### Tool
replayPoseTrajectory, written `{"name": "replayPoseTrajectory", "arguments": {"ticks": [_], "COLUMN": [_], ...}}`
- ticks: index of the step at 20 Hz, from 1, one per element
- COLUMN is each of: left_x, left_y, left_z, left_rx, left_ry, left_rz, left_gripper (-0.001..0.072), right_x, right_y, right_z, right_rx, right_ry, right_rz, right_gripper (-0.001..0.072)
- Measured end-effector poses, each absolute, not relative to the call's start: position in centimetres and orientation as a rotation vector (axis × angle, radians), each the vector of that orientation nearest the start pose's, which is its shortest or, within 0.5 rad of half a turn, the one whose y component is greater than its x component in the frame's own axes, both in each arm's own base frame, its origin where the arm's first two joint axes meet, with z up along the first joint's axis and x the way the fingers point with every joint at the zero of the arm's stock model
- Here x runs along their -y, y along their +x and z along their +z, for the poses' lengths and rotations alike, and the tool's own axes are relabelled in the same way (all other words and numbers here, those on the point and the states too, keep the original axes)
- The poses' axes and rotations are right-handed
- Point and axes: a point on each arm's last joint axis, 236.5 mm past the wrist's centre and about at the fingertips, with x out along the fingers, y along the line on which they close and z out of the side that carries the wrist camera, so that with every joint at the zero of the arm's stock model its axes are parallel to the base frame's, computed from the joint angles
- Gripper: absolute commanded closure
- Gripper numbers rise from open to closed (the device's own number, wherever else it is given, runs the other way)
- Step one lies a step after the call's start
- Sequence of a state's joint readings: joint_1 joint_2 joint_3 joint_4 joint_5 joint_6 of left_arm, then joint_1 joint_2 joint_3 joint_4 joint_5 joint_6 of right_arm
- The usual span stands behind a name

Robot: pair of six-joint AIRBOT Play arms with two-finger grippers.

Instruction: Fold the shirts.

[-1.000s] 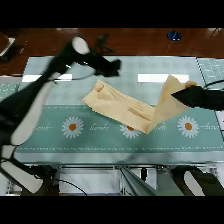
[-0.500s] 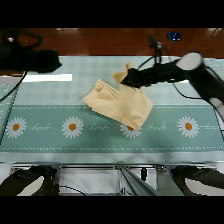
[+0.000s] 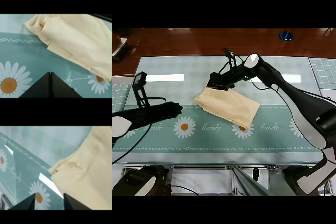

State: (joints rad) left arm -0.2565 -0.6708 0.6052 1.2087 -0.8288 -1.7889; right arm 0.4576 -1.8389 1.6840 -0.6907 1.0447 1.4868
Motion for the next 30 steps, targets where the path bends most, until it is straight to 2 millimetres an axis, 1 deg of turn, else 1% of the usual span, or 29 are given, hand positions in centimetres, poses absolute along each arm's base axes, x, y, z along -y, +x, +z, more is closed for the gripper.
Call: {"name": "replayPoseTrajectory", "arguments": {"ticks": [1, 2, 3, 4, 5, 6, 7, 8, 9, 10, 11, 12, 13, 14, 15, 17, 18, 20, 22, 24, 25, 28, 29, 30], "left_x": [13.8, 13.8, 13.9, 13.9, 13.9, 13.9, 13.9, 13.9, 13.9, 13.9, 13.9, 13.9, 13.9, 13.9, 13.9, 13.9, 13.9, 14.1, 14.3, 14.4, 14.5, 14.5, 14.6, 14.6], "left_y": [28.0, 28.0, 27.9, 27.9, 28.0, 27.9, 27.9, 28.0, 28.0, 28.0, 28.0, 28.0, 28.0, 28.0, 28.0, 28.0, 28.0, 28.0, 28.0, 28.0, 28.0, 28.0, 28.1, 28.1], "left_z": [3.6, 3.1, 2.7, 2.4, 2.3, 2.0, 2.0, 2.0, 1.9, 1.9, 1.8, 1.8, 1.8, 1.8, 1.8, 1.8, 1.8, 1.8, 1.8, 1.9, 1.9, 2.0, 2.0, 2.0], "left_rx": [-0.972, -0.972, -0.98, -0.979, -0.977, -0.982, -0.98, -0.975, -0.978, -0.979, -0.979, -0.979, -0.979, -0.979, -0.979, -0.979, -0.978, -0.982, -0.986, -0.986, -0.986, -0.983, -0.981, -0.981], "left_ry": [-0.449, -0.459, -0.467, -0.473, -0.479, -0.48, -0.484, -0.486, -0.486, -0.49, -0.491, -0.491, -0.491, -0.491, -0.491, -0.492, -0.492, -0.503, -0.519, -0.528, -0.53, -0.536, -0.537, -0.539], "left_rz": [-0.27, -0.265, -0.26, -0.258, -0.257, -0.255, -0.255, -0.254, -0.253, -0.253, -0.252, -0.251, -0.251, -0.251, -0.251, -0.251, -0.251, -0.253, -0.257, -0.259, -0.26, -0.261, -0.261, -0.262], "left_gripper": [0.0688, 0.0688, 0.0688, 0.0688, 0.0688, 0.0688, 0.0688, 0.0688, 0.0688, 0.0688, 0.0688, 0.0688, 0.0688, 0.0688, 0.0688, 0.0688, 0.0688, 0.0688, 0.0688, 0.0688, 0.0688, 0.0688, 0.0688, 0.0688], "right_x": [-37.6, -36.2, -34.3, -31.9, -29.0, -25.5, -21.8, -17.1, -12.7, -8.1, -4.4, -1.6, 0.2, 0.8, 0.3, -2.9, -4.9, -7.9, -10.0, -11.7, -12.5, -15.7, -16.6, -17.5], "right_y": [42.5, 42.7, 42.9, 43.1, 43.1, 42.8, 42.4, 41.8, 40.8, 39.3, 37.7, 36.0, 34.0, 32.5, 30.9, 28.8, 28.1, 27.5, 27.6, 28.2, 28.6, 29.8, 30.3, 31.0], "right_z": [3.0, 3.9, 5.4, 7.0, 8.2, 9.2, 9.7, 9.8, 9.5, 9.2, 8.6, 7.7, 6.2, 4.3, 1.9, -2.4, -4.1, -6.3, -7.8, -8.8, -9.2, -9.9, -10.0, -10.1], "right_rx": [-1.278, -1.287, -1.284, -1.274, -1.268, -1.262, -1.258, -1.257, -1.258, -1.242, -1.219, -1.197, -1.177, -1.168, -1.176, -1.213, -1.234, -1.272, -1.311, -1.346, -1.363, -1.431, -1.445, -1.456], "right_ry": [0.513, 0.511, 0.504, 0.48, 0.43, 0.363, 0.301, 0.237, 0.192, 0.165, 0.159, 0.17, 0.212, 0.268, 0.346, 0.533, 0.628, 0.769, 0.875, 0.938, 0.952, 0.96, 0.952, 0.937], "right_rz": [0.84, 0.842, 0.841, 0.83, 0.796, 0.734, 0.641, 0.493, 0.334, 0.164, 0.022, -0.092, -0.172, -0.212, -0.22, -0.155, -0.107, -0.029, 0.027, 0.078, 0.102, 0.198, 0.224, 0.251], "right_gripper": [0.0305, 0.0305, 0.0305, 0.0305, 0.0305, 0.0307, 0.0307, 0.0307, 0.0307, 0.0307, 0.0307, 0.0307, 0.0307, 0.0307, 0.0307, 0.0307, 0.0307, 0.0307, 0.0307, 0.0307, 0.0307, 0.0307, 0.0323, 0.0416]}}
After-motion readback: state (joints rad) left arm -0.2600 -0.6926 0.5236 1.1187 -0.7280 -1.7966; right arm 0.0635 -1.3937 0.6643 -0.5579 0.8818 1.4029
